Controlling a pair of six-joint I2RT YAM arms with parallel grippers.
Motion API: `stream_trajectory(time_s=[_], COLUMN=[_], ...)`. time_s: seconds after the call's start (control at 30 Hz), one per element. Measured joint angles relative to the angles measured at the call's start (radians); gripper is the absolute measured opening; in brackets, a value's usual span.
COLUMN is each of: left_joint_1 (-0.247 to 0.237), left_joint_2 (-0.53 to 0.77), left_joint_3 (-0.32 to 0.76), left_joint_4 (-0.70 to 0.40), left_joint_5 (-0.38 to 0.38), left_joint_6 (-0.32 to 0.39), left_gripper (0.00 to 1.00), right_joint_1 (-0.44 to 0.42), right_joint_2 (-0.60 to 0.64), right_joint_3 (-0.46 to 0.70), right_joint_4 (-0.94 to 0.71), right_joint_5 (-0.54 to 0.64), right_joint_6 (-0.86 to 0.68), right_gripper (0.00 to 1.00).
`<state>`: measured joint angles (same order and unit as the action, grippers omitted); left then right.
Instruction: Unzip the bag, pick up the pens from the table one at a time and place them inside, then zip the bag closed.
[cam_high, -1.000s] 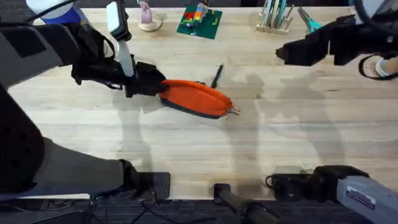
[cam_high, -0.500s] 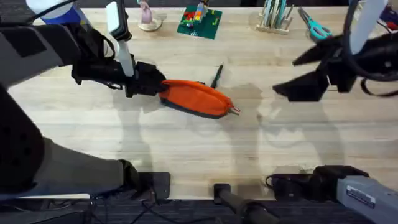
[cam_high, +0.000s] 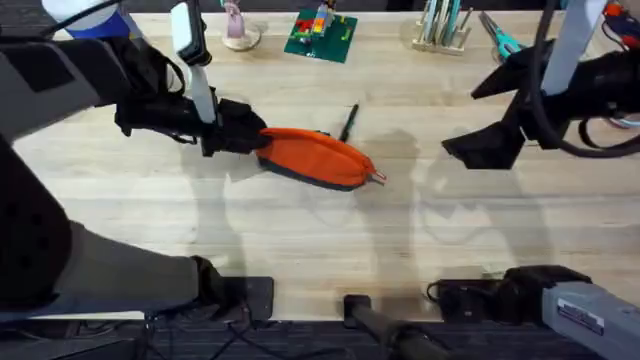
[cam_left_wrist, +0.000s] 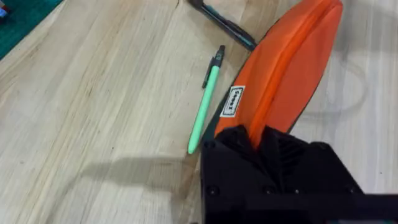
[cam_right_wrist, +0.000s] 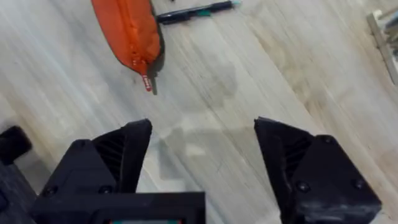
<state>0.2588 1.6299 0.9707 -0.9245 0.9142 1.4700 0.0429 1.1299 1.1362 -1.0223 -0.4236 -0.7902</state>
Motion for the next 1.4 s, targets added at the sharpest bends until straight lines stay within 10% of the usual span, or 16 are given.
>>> stream_trajectory(time_s=[1.4], left_joint_1=[0.0], left_joint_2=[0.0], left_joint_3=[0.0], left_joint_4=[0.0], left_joint_5=[0.0], left_joint_6=[0.0], left_gripper=[0.041], right_joint_1=[0.217], right_joint_2=[0.474], right_joint_3=[0.0], right_joint_4=[0.047], right_joint_5=[-0.152], right_joint_6=[-0.064], right_gripper=[0.996])
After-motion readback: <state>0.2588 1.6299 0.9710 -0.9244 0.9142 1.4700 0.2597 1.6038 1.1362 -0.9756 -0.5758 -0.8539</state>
